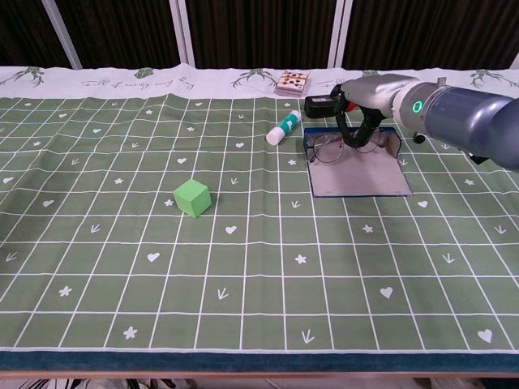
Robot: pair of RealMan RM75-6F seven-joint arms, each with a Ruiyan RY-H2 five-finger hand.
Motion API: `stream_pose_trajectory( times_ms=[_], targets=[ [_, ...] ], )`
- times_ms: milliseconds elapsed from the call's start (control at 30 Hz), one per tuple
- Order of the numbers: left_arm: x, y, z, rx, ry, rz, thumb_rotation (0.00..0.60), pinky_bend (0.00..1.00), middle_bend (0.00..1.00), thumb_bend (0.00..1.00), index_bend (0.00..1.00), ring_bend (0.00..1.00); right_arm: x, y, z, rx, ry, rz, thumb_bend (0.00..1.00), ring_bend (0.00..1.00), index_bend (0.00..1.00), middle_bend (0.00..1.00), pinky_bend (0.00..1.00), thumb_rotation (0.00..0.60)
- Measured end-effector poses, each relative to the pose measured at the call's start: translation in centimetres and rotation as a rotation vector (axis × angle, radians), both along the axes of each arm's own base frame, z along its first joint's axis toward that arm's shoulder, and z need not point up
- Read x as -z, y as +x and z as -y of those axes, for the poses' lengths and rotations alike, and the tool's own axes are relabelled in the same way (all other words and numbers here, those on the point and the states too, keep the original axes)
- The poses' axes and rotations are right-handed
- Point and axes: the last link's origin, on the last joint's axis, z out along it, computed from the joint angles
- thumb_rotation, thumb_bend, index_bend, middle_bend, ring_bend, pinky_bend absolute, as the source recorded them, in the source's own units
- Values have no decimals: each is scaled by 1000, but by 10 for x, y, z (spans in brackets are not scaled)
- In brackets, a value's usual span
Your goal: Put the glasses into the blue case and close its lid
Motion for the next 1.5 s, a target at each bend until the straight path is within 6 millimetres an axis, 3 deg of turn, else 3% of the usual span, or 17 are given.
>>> stream_pose_trajectory(
  times_ms=[667, 1500],
  targets=[
    [1, 0, 0, 2, -3, -1, 600, 0, 0, 311, 119, 0, -5, -10, 2, 67, -8, -9, 532, 51, 682, 8, 165, 600],
    [0, 0, 0, 1, -2, 0, 600, 0, 0, 312, 119, 0, 2, -8, 5, 104, -18, -6, 532, 48, 682, 8, 165, 600]
  ],
)
